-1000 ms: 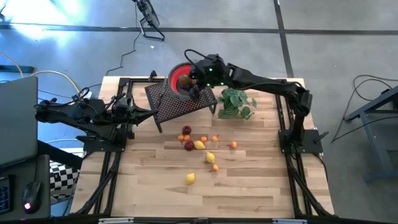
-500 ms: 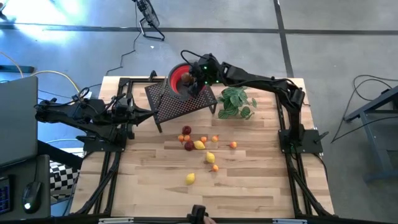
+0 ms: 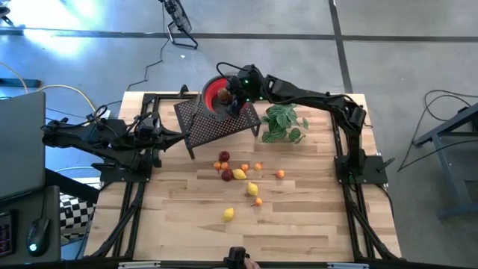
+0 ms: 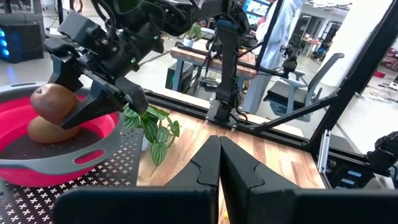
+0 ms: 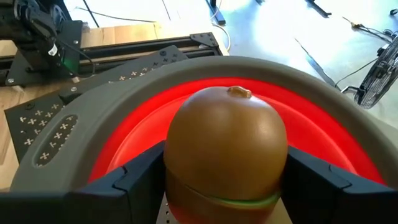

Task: Pick & Place Fruit
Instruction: Put the green kiwi into the red basket on the shelf

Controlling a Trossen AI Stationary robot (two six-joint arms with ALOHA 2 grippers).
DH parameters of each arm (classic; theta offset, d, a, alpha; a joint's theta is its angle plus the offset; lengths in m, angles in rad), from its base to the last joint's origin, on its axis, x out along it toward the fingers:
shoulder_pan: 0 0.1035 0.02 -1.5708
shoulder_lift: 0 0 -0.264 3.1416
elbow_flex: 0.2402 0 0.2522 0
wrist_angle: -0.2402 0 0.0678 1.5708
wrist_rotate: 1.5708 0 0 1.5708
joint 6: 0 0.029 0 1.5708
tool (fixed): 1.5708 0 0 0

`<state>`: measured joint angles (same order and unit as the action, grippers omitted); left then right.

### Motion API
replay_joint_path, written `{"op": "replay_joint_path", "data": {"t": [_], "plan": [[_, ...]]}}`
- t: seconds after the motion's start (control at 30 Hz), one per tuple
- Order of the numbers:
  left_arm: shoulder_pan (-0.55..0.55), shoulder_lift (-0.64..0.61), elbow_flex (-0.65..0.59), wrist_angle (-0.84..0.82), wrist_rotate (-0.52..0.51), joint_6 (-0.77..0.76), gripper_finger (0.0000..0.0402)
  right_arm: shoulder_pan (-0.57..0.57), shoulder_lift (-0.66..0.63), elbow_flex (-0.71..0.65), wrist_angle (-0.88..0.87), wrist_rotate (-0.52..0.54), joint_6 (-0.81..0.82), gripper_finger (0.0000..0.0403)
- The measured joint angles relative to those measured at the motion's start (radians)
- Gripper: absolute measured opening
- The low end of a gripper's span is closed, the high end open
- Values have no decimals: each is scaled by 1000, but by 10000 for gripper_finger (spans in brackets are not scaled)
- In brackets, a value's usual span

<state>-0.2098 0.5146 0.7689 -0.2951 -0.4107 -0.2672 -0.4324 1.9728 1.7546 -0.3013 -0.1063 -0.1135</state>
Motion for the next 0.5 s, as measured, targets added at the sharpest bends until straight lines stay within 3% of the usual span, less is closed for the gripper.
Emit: {"op": "replay_joint_path", "data": {"t": [0.5], "plan": [[0, 0, 0, 0, -2, 0, 0, 0, 0, -1, -3, 1, -12, 259]]}}
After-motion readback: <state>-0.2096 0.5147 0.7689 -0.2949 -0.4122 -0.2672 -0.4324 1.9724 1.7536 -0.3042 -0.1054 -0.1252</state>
